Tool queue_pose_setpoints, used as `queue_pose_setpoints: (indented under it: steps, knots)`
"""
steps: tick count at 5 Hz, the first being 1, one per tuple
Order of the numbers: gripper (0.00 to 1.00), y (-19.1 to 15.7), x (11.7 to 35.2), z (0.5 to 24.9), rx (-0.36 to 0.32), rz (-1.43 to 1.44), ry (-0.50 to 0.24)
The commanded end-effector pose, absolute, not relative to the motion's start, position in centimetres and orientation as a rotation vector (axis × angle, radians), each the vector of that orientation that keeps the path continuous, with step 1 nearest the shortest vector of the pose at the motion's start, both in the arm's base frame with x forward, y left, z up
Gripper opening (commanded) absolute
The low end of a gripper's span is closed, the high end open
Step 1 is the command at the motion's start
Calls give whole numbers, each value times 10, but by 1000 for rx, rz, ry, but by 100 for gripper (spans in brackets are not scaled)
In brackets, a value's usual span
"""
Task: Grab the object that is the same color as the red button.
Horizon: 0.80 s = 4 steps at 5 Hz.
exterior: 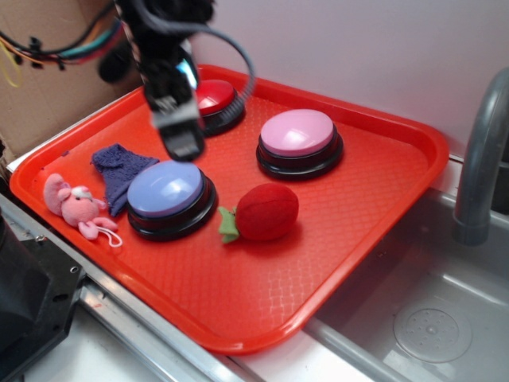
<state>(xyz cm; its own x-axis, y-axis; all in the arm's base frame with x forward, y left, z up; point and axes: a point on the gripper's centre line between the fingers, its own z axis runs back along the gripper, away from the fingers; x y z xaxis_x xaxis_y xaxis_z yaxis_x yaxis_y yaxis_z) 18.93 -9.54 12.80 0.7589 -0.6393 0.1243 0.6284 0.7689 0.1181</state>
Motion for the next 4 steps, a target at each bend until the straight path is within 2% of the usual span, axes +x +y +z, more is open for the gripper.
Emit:
queue_pose_setpoints:
  steps: [1, 2, 4]
  knots:
    - [100, -116, 205, 83, 94, -702, -182]
    - [100, -123, 215, 62, 87, -692, -177]
    - [100, -134, 219, 40, 116, -688, -125]
